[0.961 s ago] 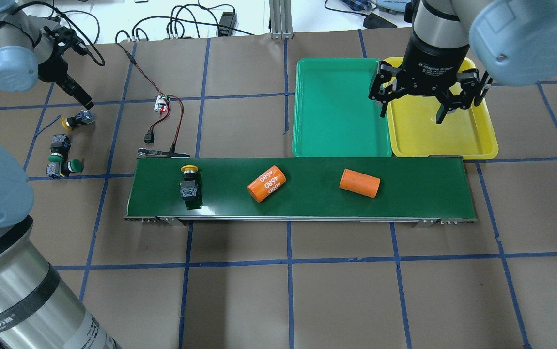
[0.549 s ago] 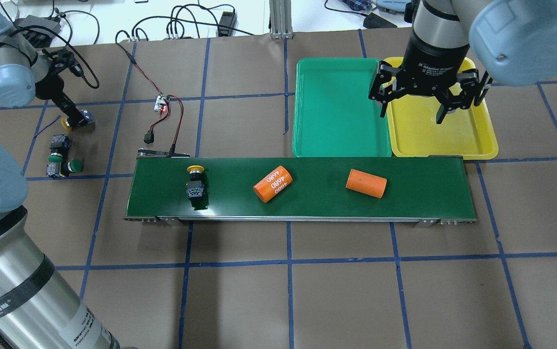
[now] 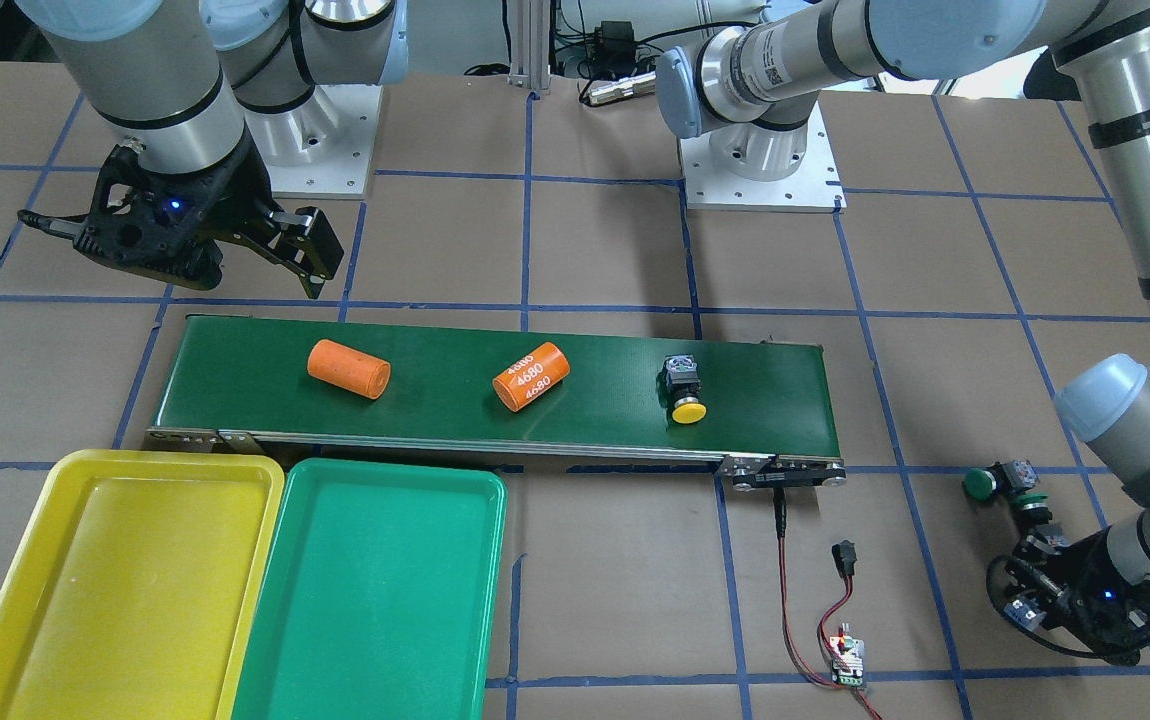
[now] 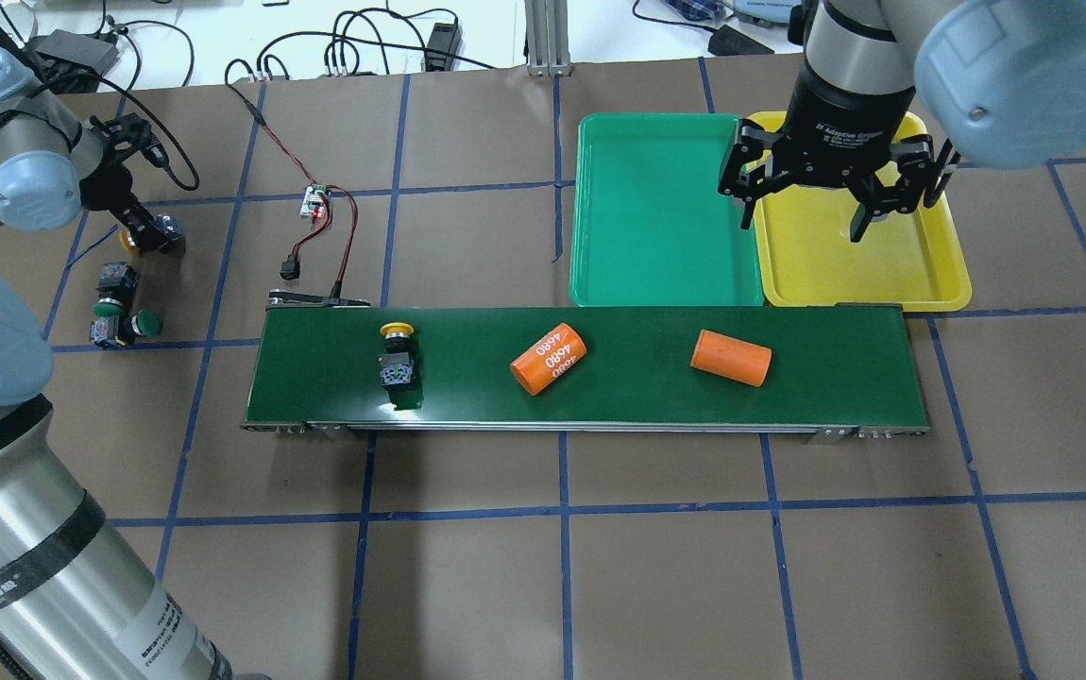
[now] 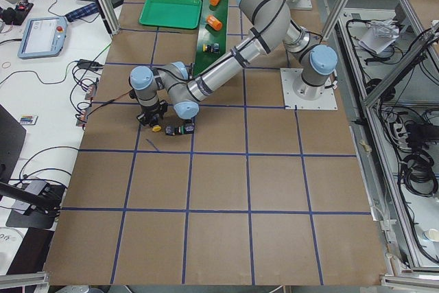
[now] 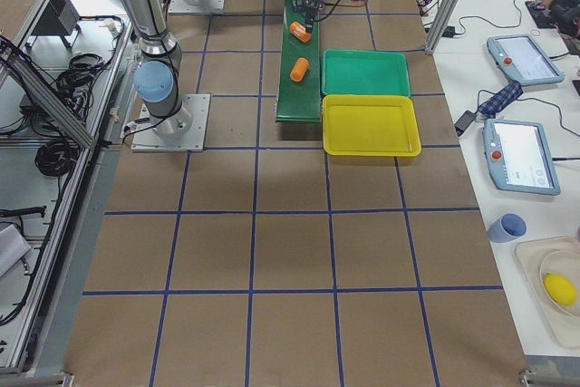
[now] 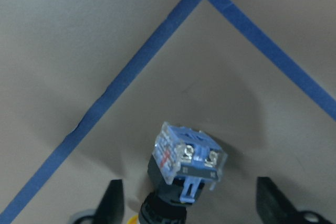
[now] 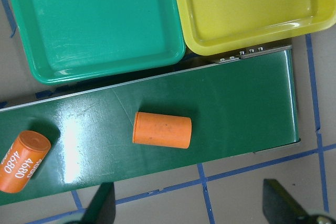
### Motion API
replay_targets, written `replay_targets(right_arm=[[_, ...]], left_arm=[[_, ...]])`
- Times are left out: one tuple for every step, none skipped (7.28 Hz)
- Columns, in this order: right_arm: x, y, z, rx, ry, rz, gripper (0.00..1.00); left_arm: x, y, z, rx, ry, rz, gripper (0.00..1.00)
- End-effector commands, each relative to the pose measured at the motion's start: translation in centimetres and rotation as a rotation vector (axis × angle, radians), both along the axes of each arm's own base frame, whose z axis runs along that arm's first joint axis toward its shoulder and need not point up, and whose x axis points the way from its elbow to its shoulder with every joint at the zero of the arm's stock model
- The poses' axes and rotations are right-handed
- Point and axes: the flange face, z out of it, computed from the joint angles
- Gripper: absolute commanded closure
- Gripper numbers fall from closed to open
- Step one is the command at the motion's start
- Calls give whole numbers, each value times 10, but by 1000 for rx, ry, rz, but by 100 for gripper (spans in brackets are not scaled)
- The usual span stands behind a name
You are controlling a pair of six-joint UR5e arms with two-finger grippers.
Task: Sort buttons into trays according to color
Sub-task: 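Grasp the next yellow-capped push button with the left gripper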
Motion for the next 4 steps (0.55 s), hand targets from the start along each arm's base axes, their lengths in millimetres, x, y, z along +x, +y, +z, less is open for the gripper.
replay_targets(right_arm=[[-1,0,0,0,1,-1,0],[-1,0,0,0,1,-1,0],[0,0,0,1,1,0,0],[-1,0,0,1,1,-1,0]], left_arm=[[-7,4,17,30,15,89,100],[-21,12,38,81,38,230,100],[-49,24,65,123,72,396,100],[-95,37,90,150,106,496,100]])
